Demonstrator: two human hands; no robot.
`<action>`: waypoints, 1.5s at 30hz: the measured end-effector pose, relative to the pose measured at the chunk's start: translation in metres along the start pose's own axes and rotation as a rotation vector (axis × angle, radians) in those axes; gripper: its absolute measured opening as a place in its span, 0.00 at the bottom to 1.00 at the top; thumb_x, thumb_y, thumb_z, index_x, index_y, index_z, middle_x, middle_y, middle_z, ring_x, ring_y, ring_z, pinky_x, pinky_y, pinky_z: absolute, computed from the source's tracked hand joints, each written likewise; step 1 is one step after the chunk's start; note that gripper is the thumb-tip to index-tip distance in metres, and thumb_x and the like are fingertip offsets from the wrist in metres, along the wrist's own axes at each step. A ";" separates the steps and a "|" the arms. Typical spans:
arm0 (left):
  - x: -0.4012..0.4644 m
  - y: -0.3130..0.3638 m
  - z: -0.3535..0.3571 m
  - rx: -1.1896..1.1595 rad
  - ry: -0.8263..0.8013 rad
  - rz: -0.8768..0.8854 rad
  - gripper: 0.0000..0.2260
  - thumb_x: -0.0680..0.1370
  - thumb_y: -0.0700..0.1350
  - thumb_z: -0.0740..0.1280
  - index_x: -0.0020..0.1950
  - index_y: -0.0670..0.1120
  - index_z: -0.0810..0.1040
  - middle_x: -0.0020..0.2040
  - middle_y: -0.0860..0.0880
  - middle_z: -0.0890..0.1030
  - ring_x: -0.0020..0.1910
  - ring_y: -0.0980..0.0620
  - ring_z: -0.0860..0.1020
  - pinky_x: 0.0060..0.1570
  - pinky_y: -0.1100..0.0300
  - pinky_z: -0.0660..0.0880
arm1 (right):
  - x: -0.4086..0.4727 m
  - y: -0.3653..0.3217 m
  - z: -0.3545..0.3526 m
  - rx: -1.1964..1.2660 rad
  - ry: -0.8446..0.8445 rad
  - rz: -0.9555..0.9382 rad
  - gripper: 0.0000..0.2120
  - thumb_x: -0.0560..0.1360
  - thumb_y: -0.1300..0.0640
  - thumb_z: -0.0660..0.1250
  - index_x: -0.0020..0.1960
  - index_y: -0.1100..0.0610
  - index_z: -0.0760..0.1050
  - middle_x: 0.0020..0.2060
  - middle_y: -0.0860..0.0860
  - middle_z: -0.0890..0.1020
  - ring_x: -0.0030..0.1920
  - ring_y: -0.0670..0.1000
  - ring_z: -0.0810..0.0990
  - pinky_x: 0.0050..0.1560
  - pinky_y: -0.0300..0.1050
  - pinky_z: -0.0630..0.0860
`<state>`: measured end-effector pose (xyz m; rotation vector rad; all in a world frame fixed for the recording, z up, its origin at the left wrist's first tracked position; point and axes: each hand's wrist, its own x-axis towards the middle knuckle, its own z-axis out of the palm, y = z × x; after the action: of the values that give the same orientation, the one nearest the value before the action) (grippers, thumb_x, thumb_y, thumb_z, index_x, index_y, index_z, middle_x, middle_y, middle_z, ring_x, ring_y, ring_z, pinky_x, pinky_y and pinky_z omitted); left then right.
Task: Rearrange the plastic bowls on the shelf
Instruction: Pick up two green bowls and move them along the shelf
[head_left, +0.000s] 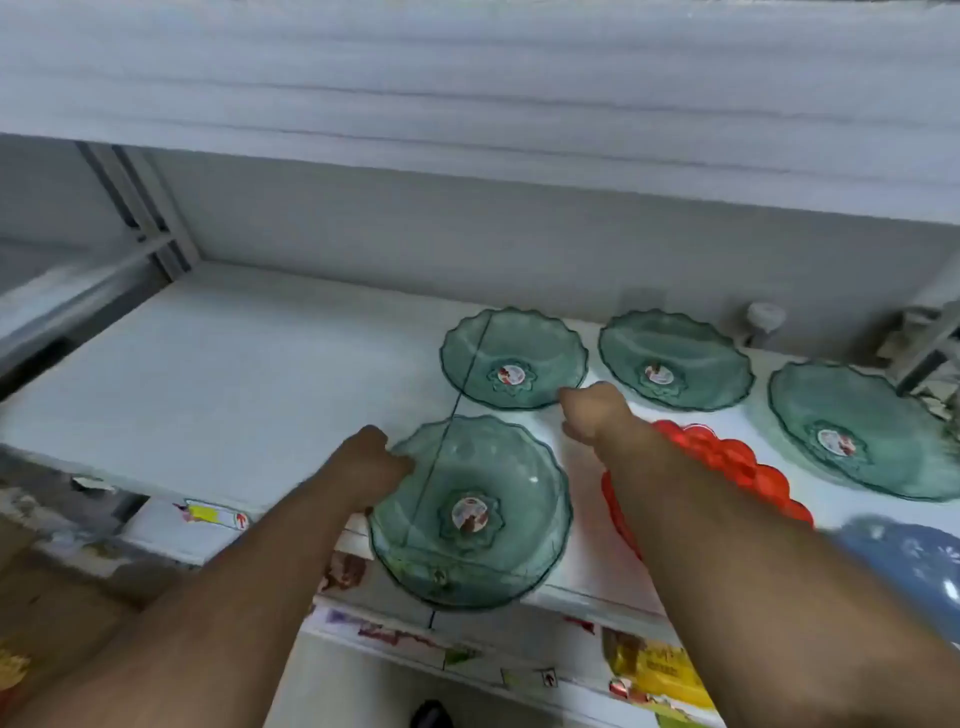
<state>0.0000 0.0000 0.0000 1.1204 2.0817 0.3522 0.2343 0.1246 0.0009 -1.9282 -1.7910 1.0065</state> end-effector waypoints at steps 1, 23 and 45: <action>0.006 -0.004 0.000 -0.112 -0.058 -0.013 0.16 0.78 0.47 0.68 0.60 0.38 0.76 0.55 0.36 0.81 0.43 0.44 0.80 0.43 0.51 0.79 | 0.010 -0.002 0.005 -0.007 -0.053 0.007 0.11 0.81 0.59 0.60 0.61 0.62 0.75 0.62 0.62 0.79 0.60 0.61 0.79 0.53 0.44 0.73; -0.090 -0.102 -0.067 -0.911 0.140 -0.222 0.08 0.82 0.36 0.59 0.55 0.38 0.77 0.44 0.38 0.85 0.39 0.42 0.85 0.27 0.55 0.81 | -0.008 -0.036 -0.005 0.936 -0.048 0.212 0.12 0.80 0.66 0.57 0.59 0.65 0.75 0.44 0.60 0.85 0.33 0.53 0.86 0.28 0.41 0.82; 0.002 -0.214 -0.219 -1.179 0.329 -0.208 0.08 0.82 0.32 0.56 0.51 0.38 0.75 0.43 0.41 0.81 0.38 0.44 0.82 0.29 0.54 0.82 | -0.097 -0.157 0.097 1.131 -0.059 0.183 0.09 0.80 0.64 0.59 0.49 0.68 0.75 0.31 0.60 0.86 0.38 0.57 0.87 0.38 0.45 0.85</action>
<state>-0.2866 -0.1018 0.0351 0.1306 1.7042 1.4744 0.0563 0.0345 0.0633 -1.2995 -0.7038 1.6440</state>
